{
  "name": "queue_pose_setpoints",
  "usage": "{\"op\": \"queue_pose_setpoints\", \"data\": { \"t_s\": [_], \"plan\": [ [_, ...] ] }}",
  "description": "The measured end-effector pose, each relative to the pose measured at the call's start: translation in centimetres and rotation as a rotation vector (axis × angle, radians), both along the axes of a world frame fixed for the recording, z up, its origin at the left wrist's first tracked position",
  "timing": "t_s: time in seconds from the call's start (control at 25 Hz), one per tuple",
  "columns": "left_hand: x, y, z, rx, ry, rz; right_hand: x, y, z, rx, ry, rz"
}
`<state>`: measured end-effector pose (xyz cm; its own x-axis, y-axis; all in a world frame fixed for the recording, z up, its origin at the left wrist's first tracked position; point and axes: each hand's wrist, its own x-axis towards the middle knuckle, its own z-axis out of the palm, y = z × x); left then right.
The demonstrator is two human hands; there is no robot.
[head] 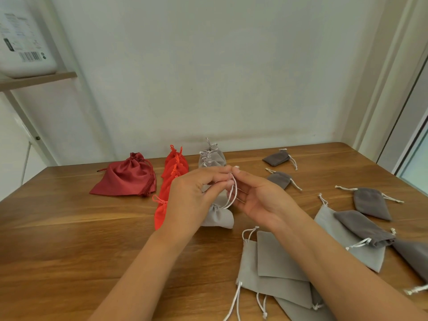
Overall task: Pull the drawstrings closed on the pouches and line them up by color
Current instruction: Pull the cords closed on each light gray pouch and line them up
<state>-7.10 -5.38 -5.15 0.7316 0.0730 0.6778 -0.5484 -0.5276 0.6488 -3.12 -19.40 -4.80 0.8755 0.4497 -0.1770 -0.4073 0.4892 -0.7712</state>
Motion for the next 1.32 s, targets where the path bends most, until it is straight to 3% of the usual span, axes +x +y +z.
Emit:
{"op": "queue_pose_setpoints", "data": {
  "t_s": [0.2,0.28,0.52,0.84,1.12,1.32],
  "plan": [
    [-0.4,-0.6,1.0,-0.649,0.267,-0.35,1.0,-0.8,0.3,0.331,0.193,-0.076],
    [-0.8,-0.3,1.5,-0.808,0.316,-0.432,1.6,-1.4,0.3,0.418,0.226,-0.133],
    [-0.9,0.4,2.1,-0.624,0.536,-0.353,1.4,-1.9,0.8,0.13,-0.107,-0.1],
    [-1.0,0.7,1.4,-0.393,0.742,-0.289,0.5,-1.6,0.5,-0.202,-0.73,0.07],
    [-1.3,0.4,1.5,-0.277,0.78,-0.455,0.8,-0.9,-0.6,-0.399,-0.789,-0.073],
    [-1.0,0.6,1.6,-0.417,0.718,-0.228,0.0,-1.1,0.3,-0.556,-0.889,-0.028]
  ]
}}
